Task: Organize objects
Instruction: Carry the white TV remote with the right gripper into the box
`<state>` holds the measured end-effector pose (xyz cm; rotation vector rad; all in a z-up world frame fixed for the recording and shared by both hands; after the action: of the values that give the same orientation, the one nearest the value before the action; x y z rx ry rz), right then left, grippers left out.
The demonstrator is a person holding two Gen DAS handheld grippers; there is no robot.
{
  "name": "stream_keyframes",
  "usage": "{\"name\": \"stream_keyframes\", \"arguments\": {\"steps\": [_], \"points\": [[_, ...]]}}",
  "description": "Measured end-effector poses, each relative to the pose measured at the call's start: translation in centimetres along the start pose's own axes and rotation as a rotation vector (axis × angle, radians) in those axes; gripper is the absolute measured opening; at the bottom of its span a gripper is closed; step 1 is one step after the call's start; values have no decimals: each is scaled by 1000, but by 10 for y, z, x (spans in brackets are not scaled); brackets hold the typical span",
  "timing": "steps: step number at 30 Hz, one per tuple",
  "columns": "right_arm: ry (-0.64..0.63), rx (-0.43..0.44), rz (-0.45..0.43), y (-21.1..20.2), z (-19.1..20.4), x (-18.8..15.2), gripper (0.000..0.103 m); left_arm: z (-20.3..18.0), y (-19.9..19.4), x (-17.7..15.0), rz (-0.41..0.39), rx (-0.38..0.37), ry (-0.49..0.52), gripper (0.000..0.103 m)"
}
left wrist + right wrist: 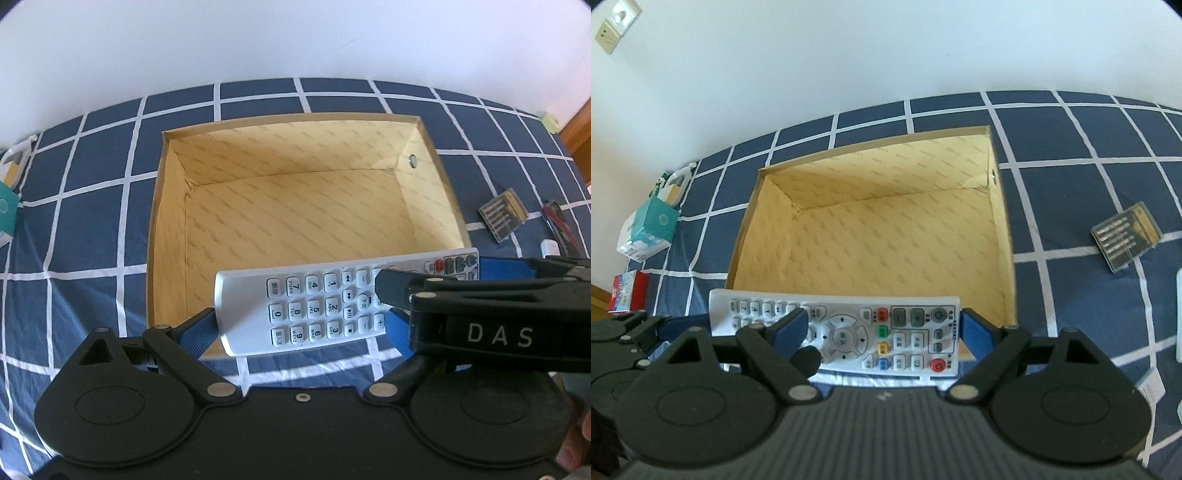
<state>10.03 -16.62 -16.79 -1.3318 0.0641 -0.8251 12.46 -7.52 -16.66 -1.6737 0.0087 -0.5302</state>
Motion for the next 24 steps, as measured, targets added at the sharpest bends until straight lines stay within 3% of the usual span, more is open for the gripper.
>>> {"name": "stream_keyframes", "arguments": {"steps": [24], "points": [[-1, -6, 134, 134, -19, 69, 88, 39, 116, 74, 117, -5, -40, 95]]}}
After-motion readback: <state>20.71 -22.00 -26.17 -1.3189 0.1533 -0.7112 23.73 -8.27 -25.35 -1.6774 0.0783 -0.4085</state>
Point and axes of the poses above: each gripper's, at about its wrist camera, not at the fingertips, and y roughly the way its jaws point, z to its left, x to its top, the point moved 10 cm from there along y, roughly the way its jaws point, and after that the axes turned 3 degrees about -y, right-handed, at the moved point
